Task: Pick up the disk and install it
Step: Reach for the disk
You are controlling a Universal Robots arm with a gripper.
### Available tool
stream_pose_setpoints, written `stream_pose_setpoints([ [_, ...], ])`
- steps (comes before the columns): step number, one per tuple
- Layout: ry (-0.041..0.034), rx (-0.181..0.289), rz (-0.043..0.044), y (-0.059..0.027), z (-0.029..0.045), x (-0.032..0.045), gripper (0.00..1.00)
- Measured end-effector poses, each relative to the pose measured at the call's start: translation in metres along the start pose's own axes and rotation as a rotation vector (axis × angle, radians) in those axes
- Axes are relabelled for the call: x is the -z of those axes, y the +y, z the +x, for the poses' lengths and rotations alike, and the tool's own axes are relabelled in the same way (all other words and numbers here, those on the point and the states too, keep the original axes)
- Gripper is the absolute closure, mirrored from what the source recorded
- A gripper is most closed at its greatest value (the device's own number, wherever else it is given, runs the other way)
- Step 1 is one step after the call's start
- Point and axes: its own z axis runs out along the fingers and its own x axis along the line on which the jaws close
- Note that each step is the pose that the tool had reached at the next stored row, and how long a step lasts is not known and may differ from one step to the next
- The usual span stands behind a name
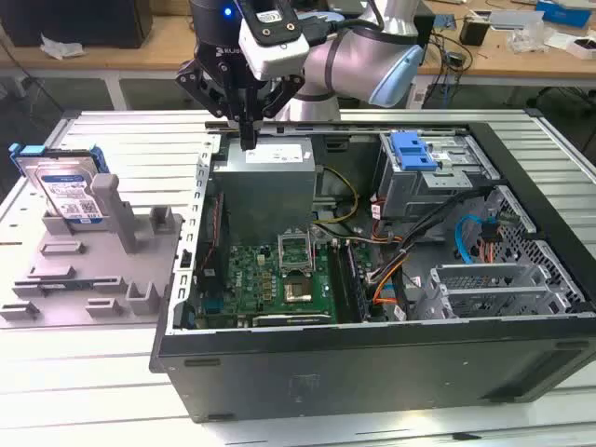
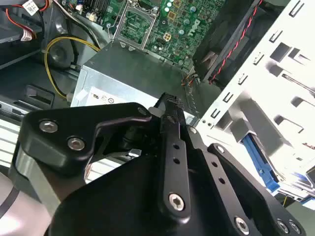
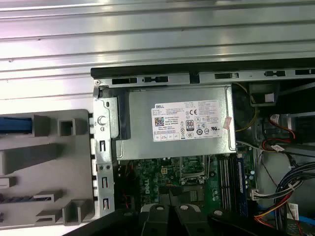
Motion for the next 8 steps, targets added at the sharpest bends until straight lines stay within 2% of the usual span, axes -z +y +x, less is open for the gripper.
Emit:
stream_pose_setpoints([
  [8, 0.0, 0.0, -0.0001, 0.0, 0.0, 0.0, 0.89],
])
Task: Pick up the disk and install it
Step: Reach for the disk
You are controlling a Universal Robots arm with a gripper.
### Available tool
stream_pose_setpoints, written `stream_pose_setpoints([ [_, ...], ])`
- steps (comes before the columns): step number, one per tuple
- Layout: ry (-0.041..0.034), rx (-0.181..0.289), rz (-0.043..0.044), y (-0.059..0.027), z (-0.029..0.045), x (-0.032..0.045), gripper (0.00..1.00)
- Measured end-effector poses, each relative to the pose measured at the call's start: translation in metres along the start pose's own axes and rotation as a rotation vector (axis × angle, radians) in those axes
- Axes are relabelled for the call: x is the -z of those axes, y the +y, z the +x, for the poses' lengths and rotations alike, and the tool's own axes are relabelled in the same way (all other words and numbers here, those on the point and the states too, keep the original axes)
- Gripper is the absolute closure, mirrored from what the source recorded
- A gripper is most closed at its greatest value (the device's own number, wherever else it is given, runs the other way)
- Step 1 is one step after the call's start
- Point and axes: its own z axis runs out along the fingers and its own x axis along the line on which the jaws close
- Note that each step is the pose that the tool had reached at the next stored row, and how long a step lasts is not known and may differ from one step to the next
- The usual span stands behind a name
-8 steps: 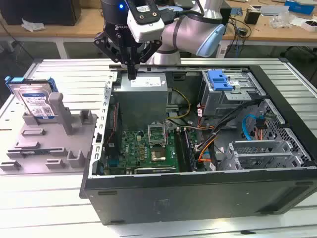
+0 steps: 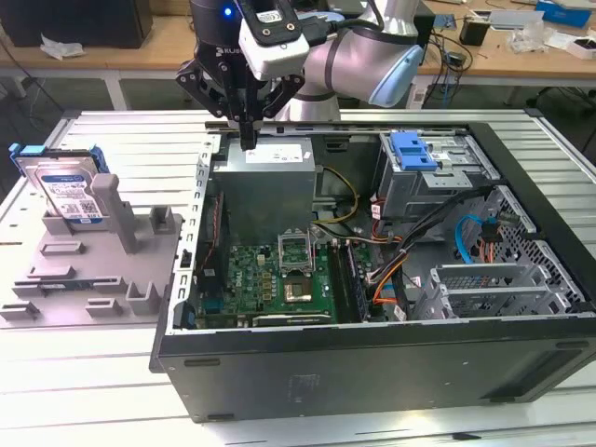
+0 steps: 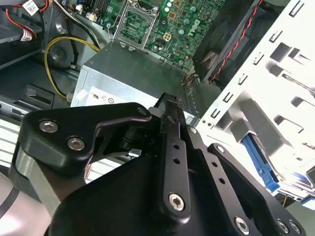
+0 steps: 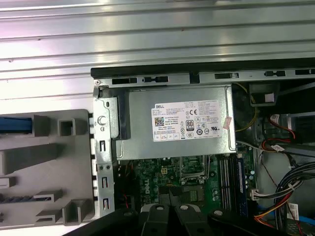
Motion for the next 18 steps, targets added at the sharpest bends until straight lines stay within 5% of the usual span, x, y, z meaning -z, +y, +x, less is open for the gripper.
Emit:
stream_pose_setpoints([
  [9, -0.0002, -0.002, 0.0, 0.0008, 0.0057, 0.0, 0.89],
  [13, -0.0007, -0.015, 0.0003, 0.0032, 0.0345, 0.0002, 0.89],
  [18, -0.001, -0.022, 0.0005, 0.0052, 0.052, 0.0002, 0.89],
])
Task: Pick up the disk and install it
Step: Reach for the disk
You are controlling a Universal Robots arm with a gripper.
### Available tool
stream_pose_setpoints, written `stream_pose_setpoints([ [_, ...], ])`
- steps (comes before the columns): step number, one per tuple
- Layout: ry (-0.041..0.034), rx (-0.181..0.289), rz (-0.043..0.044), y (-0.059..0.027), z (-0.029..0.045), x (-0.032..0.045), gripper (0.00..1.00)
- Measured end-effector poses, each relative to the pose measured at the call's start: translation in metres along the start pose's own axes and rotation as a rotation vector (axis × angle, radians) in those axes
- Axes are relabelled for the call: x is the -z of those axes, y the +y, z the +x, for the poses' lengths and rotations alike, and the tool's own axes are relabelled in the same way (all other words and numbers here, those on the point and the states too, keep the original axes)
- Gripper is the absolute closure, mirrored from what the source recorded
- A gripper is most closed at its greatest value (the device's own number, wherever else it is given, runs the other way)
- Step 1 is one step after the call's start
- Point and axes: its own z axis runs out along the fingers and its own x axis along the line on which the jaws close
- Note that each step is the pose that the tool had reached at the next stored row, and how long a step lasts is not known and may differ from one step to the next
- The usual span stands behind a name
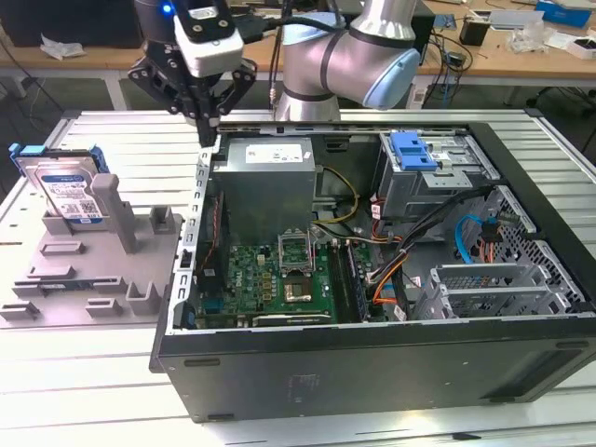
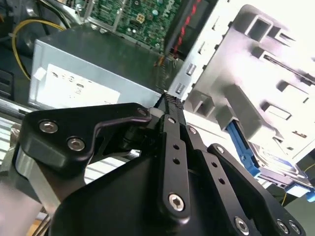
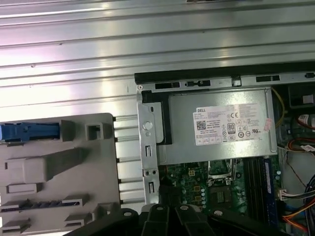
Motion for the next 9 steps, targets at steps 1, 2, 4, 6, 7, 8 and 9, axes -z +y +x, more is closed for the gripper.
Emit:
stream_pose_setpoints([
  [1, 0.0, -0.001, 0.0001, 0.0003, 0.0024, 0.0, 0.89],
  [2, -0.0001, -0.002, 0.0, 0.0006, 0.005, 0.0, 0.89],
  [4, -0.0001, -0.003, 0.0001, 0.0012, 0.01, -0.0001, 0.89],
  [6, -0.0002, -0.005, 0.0001, 0.0018, 0.0149, -0.0002, 0.89],
  [7, -0.0003, -0.007, 0.0001, 0.0022, 0.018, -0.0002, 0.89],
  [8, -0.0003, -0.007, 0.0002, 0.0025, 0.0202, -0.0002, 0.89],
  [9, -0.0003, -0.009, 0.0002, 0.0028, 0.0231, -0.0003, 0.89],
])
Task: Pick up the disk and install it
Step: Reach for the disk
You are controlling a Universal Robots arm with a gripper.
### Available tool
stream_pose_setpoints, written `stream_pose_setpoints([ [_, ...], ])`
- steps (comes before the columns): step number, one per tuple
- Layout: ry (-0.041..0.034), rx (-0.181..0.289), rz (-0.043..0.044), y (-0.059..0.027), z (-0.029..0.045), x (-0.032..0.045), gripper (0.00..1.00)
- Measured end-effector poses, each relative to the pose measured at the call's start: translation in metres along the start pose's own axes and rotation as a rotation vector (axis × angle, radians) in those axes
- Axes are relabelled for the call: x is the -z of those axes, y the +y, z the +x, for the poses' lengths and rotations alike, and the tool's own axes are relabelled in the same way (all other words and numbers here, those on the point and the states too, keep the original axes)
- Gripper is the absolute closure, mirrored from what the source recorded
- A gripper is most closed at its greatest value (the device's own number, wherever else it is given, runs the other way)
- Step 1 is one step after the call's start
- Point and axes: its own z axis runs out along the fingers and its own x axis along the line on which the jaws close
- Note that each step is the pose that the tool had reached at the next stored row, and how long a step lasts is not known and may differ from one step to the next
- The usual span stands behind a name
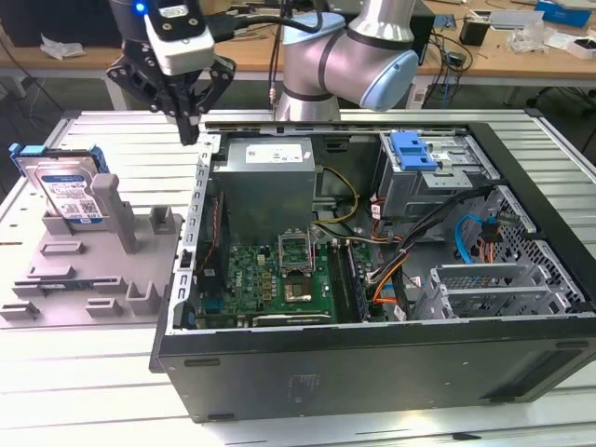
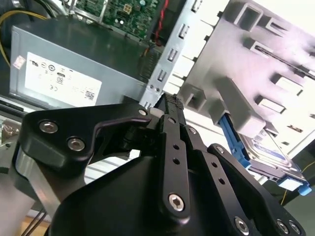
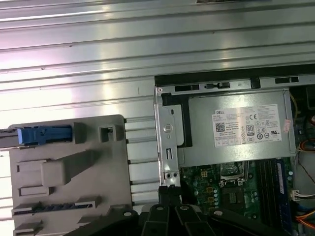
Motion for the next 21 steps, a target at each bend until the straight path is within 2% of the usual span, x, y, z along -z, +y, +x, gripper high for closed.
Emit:
stream_pose_setpoints([
  [3, -0.0002, -0.004, 0.0001, 0.0009, 0.0081, -0.0001, 0.89],
  [4, -0.0003, -0.006, 0.0002, 0.0015, 0.0136, -0.0001, 0.89],
  [11, -0.0006, -0.013, 0.0003, 0.0032, 0.0317, -0.0002, 0.89],
  [15, -0.0008, -0.016, 0.0004, 0.0065, 0.0465, -0.0002, 0.89],
  [21, -0.001, -0.021, 0.0004, 0.012, 0.0637, -0.0008, 0.89],
])
